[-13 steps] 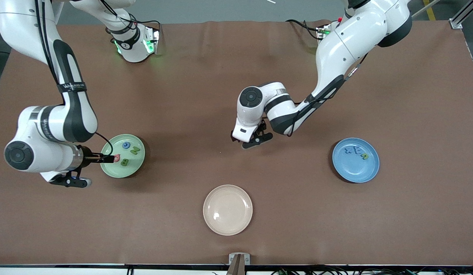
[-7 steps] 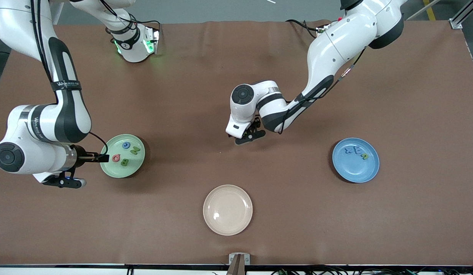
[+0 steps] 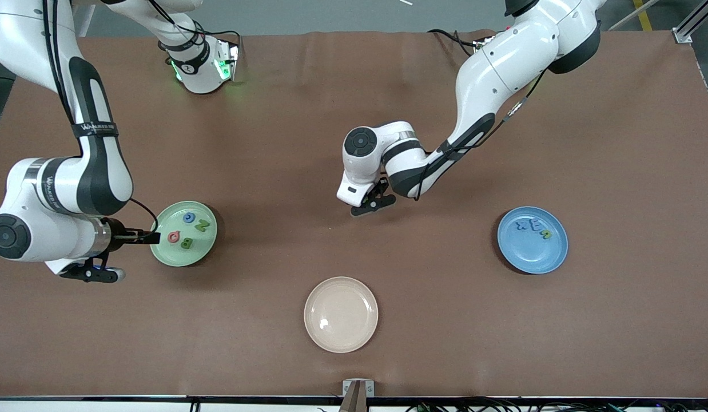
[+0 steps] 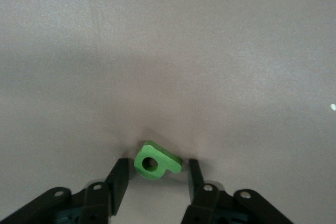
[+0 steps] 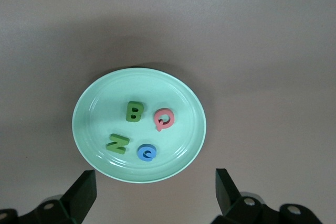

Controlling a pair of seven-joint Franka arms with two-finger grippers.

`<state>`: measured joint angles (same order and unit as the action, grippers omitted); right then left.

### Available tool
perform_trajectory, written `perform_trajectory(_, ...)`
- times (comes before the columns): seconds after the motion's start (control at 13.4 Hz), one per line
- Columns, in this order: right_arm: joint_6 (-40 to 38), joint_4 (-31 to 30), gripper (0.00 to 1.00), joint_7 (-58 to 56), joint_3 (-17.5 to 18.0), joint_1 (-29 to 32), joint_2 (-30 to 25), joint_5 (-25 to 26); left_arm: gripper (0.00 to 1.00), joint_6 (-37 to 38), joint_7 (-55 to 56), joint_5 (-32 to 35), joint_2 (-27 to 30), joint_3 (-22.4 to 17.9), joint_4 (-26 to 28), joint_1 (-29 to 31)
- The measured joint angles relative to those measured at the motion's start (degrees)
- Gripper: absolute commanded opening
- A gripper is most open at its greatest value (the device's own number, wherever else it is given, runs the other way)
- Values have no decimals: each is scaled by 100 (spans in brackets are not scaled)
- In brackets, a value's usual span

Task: Sort upper and lower case letters into plates
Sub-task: 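Grasp the green e with the left gripper while the right arm withdraws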

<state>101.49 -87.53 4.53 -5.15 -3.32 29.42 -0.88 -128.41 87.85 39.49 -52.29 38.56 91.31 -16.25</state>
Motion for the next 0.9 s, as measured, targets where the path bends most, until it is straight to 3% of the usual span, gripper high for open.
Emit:
perform_trajectory(0.37,-406,98,100,-241,-11,311,-258,0,49,3,-91,0,1,-24,-12,9)
perform_trajectory(0.6,-562,275,100,-241,36,288,-382,0,35,-6,-116,0,2,-43,-30,9)
perform_trajectory(0.9,-1509,1135,100,-256,41,289,-429,7,24,11,-120,0,15,-57,-44,3)
